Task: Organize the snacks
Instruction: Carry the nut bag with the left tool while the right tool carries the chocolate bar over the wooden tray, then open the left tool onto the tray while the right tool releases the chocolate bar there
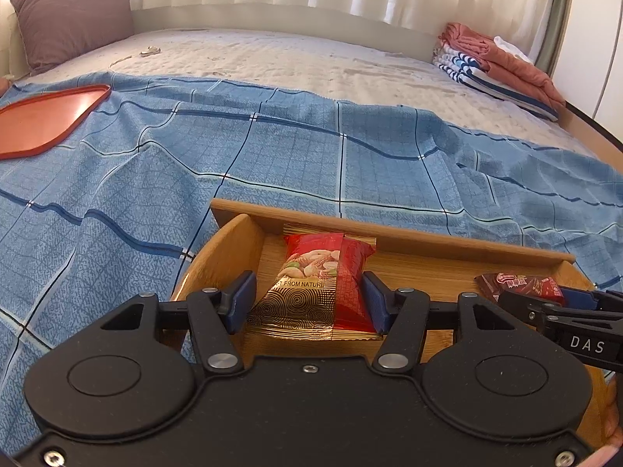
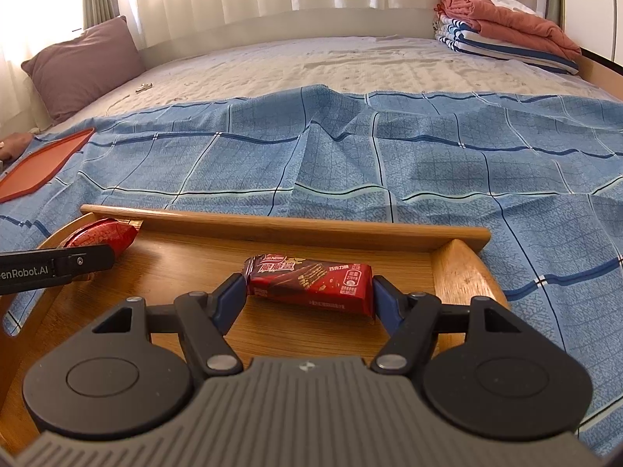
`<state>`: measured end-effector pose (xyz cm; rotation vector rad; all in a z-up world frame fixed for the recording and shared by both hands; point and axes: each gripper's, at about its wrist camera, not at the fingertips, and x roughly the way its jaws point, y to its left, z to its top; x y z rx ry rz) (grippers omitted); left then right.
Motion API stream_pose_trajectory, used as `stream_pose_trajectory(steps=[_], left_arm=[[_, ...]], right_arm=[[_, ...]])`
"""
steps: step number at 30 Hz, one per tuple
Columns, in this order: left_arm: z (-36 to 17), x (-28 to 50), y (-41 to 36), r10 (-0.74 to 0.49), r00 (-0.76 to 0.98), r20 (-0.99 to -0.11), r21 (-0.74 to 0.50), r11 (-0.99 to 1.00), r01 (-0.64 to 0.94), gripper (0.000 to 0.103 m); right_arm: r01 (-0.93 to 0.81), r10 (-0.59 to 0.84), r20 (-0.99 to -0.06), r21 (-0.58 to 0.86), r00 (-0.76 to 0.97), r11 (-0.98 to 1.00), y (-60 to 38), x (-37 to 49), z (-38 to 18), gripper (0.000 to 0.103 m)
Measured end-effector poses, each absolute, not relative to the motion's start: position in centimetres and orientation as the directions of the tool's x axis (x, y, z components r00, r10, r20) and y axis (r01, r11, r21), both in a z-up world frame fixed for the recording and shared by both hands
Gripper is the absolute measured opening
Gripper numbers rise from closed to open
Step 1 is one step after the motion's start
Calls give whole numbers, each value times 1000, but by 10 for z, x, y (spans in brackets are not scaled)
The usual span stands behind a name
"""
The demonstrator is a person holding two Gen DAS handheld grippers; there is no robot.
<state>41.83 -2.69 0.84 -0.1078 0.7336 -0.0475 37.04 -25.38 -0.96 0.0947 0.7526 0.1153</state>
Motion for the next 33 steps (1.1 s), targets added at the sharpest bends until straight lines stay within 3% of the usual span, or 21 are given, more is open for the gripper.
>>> stream_pose_trajectory(steps=[8,11,16,21,33], left_arm=[[7,421,-29,-75,740,-668,-99,995,12,57],[9,421,-30,-74,737,-671,-94,995,14,59],[16,415,-29,-66,745,-664,-81,997,16,70],[28,402,-28,-78,752,-655,-82,996,31,74],[68,336,-20,-146,766,-626,-98,989,109,83]], right_arm=[[-70,130,-688,115,714,991,-254,374,-9,73],[-56,120,-697,114,707,992,-253,375,-8,82],[-35,104,-699,112,707,993,-255,372,-4,85],[-27,84,-694,93,715,995,-253,363,7,90],[-67,109,-608,91,787,994,-244,299,59,103]])
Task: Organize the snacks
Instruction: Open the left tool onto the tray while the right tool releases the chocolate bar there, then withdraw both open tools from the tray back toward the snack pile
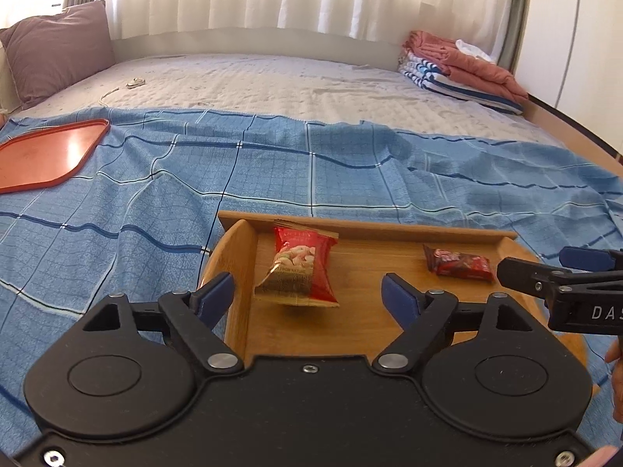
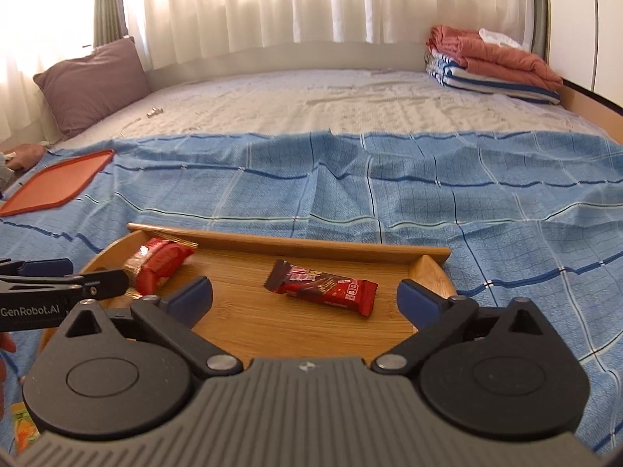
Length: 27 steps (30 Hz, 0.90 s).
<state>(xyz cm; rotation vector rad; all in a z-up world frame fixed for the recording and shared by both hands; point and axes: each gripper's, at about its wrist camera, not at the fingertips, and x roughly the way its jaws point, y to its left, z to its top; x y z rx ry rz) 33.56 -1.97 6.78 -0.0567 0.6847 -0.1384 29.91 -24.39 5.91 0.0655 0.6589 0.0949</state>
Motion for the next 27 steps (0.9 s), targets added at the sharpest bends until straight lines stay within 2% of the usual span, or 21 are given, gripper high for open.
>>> stream_pose_trajectory(steps=[14,27], left_arm=[[112,231,-4,-226,779,-584,-124,974,190,88],[126,152,18,-249,786,-566,-160,968,192,93]], right_arm=[[-81,139,-561,128,816,989,-241,207,97,103],[-74,145,-529,152,836,986,-247,144,109,103]])
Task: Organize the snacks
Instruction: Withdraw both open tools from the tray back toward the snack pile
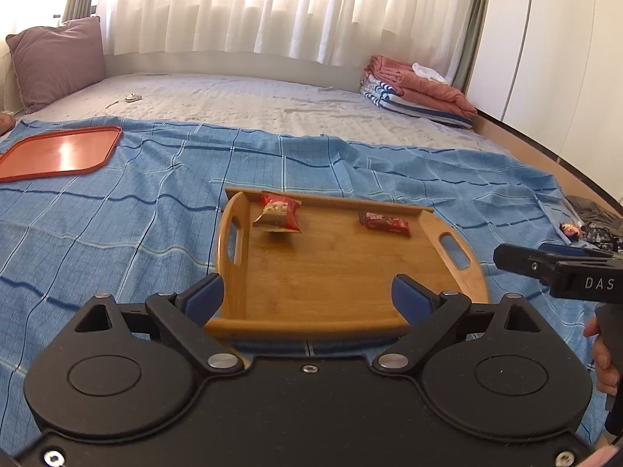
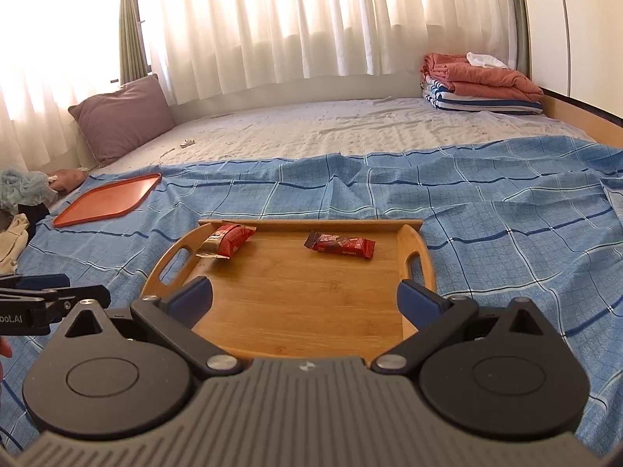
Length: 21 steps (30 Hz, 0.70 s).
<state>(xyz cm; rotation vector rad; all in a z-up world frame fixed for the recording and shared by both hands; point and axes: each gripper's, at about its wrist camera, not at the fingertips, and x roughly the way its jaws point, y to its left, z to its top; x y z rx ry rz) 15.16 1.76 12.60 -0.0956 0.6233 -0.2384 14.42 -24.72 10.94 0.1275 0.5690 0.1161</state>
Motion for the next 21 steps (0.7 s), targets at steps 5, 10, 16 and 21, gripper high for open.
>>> stream_pose_trajectory(steps=[5,10,16,21], left_arm=[[119,123,20,-255,789,-559,-159,967,199,94],[109,101,21,-244,794,-557,-147,970,196,94],[98,84,21,-222,807,-547,-115,975,190,95],[86,73,18,-218,807,-548,-93,975,200,95]], right_arm=[[-65,136,-529,150,838,986,-249,127,109,103],[-70,150,-533,168,833,983,-249,113,104,103],[-74,143,-540,146,830,986,-245,98,91,103],[-75,134,-545,129,828,989,-248,86,79,103]])
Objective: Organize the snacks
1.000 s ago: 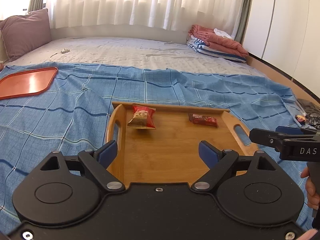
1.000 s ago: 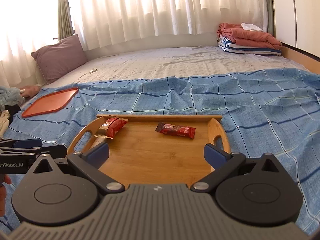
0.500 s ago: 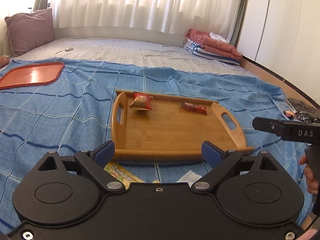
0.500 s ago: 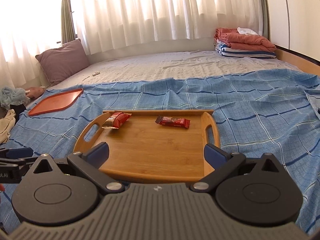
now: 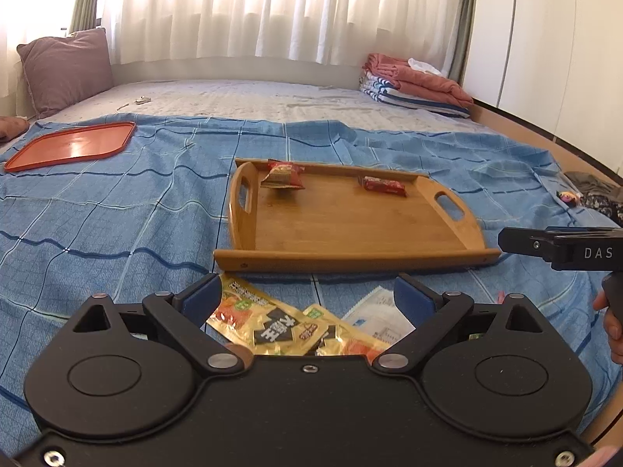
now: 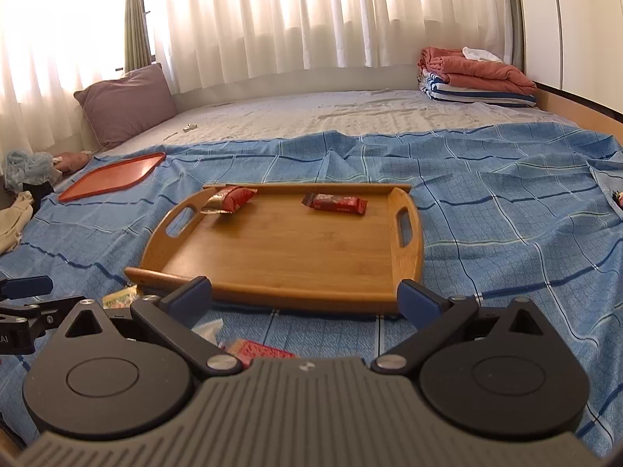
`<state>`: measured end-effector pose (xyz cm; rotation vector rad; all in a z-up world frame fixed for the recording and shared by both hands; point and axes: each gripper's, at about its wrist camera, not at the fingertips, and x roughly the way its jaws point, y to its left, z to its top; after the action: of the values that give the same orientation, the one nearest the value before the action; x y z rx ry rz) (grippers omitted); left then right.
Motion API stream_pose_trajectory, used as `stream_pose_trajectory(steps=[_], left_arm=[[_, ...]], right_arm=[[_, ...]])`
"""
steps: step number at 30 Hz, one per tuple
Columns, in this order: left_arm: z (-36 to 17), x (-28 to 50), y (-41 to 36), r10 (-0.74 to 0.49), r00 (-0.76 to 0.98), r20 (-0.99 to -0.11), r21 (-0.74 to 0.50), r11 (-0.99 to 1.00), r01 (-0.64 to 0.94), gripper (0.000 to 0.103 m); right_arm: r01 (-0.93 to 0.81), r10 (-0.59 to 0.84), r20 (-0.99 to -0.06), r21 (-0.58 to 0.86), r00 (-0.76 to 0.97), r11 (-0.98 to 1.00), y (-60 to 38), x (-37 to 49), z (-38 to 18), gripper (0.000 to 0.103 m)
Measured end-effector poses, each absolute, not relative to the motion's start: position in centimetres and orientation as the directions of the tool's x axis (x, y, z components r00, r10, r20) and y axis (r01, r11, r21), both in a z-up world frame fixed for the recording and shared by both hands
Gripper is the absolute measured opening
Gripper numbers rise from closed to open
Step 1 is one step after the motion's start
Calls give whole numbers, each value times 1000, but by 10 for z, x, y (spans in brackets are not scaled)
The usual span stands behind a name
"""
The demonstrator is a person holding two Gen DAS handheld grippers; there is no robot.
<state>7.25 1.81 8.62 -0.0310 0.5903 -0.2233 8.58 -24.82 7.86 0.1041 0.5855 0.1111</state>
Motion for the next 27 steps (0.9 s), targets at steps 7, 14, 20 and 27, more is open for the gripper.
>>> stream_pose_trajectory(steps=[7,14,20,27], left_arm=[[60,58,7,-227,783,-579,-75,971,227,95],[40,52,-2,-235,752,-616,-76,968,240,95],[31,53,-9,-257,736,-627,-122,965,233,95],[22,56,-3,-261,739,-621,-293,952,90,92]], right_arm=[[-57,102,-592,96,799,994,-254,75,51,103],[-43,74,-631,64,772,997,-258,66,27,103],[-50,82,-638,68,765,996,-262,59,14,103],[-14,68,-624,90,778,996,-269,53,5,98]])
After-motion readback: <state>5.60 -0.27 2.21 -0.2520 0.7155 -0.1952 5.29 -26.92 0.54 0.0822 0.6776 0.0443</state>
